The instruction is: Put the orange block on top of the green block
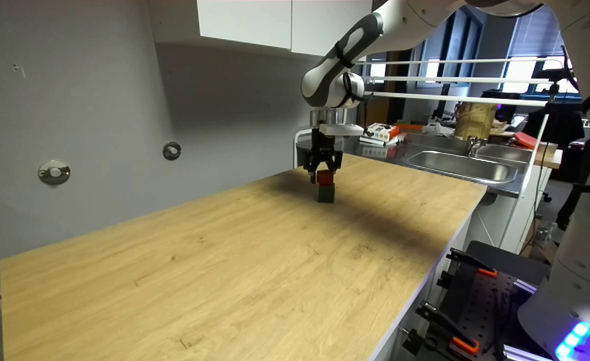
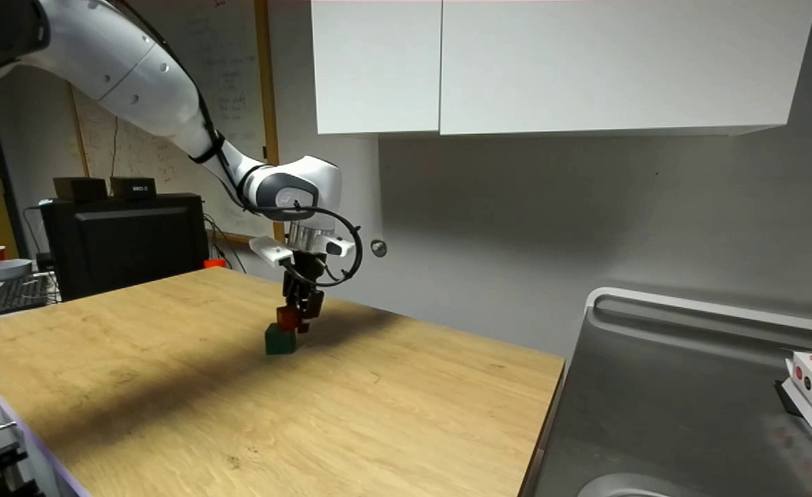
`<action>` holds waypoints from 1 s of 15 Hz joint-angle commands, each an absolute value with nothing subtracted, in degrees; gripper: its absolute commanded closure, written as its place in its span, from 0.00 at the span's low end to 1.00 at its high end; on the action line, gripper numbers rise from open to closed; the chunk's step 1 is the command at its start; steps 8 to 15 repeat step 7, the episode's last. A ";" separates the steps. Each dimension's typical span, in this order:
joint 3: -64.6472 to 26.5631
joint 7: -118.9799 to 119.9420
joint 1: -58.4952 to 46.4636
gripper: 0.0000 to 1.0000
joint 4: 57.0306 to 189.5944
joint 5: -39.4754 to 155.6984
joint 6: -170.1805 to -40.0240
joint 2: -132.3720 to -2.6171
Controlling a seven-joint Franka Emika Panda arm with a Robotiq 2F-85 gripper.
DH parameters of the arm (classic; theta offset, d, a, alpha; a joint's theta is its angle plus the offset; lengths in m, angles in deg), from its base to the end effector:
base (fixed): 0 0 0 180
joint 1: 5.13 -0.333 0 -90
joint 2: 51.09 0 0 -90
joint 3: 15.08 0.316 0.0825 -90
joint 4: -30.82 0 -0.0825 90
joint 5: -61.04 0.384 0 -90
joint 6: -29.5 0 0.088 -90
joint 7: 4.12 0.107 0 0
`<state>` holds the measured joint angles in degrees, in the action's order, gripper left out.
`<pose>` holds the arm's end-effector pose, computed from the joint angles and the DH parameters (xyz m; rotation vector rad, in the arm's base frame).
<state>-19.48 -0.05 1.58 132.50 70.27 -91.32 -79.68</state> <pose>0.6298 -0.1124 0.2668 -2.9819 0.5311 0.2367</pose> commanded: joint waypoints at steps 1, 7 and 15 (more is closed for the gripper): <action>-19.56 1.59 1.10 0.01 133.12 69.95 -91.15 -79.00; -19.50 1.13 0.86 0.00 134.21 69.63 -91.63 -77.96; -19.50 1.13 0.86 0.00 134.21 69.63 -91.63 -77.96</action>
